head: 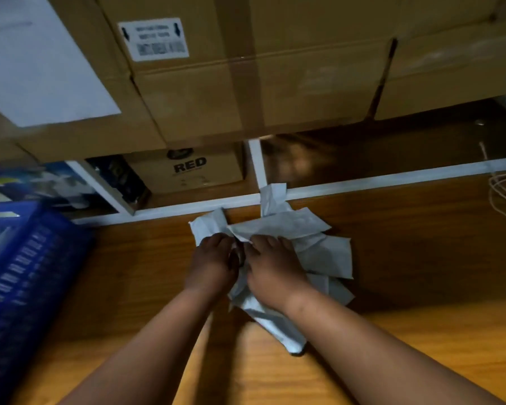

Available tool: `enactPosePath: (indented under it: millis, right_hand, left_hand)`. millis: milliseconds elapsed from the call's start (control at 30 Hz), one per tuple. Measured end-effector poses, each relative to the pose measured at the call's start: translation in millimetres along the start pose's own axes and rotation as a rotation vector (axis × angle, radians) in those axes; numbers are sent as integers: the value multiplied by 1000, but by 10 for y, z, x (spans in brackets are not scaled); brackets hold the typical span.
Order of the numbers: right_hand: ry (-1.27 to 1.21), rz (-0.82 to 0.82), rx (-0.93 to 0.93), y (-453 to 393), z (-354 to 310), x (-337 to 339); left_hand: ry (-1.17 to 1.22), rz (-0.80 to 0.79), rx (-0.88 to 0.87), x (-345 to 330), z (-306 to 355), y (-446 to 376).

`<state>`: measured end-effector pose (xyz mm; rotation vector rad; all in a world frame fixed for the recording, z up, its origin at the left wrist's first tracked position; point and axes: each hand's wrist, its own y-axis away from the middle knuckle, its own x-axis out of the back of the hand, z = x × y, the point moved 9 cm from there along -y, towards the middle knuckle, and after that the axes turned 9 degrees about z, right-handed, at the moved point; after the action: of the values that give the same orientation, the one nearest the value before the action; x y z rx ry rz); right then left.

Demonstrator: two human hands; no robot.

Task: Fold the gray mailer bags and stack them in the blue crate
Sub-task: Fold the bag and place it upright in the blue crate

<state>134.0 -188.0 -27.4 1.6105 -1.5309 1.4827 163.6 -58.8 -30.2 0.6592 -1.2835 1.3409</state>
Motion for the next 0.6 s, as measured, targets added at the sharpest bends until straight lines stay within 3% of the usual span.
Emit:
enactPosePath:
  millis: [200,433,533,600]
  right_hand:
    - [91,-101,158,409,-1153,-331]
    - [5,-205,263,655,-2294,-774]
    - [-161,-268,204,745,-2547,-921]
    - [-184,-217,119,796,-2464,-911]
  left_hand:
    - [1,-49,154,345,-861,793]
    - [137,32,391,761,-1757,1554]
    - [74,1,359,810,-2041,1837]
    - [-21,-8,280,817,-2132,1982]
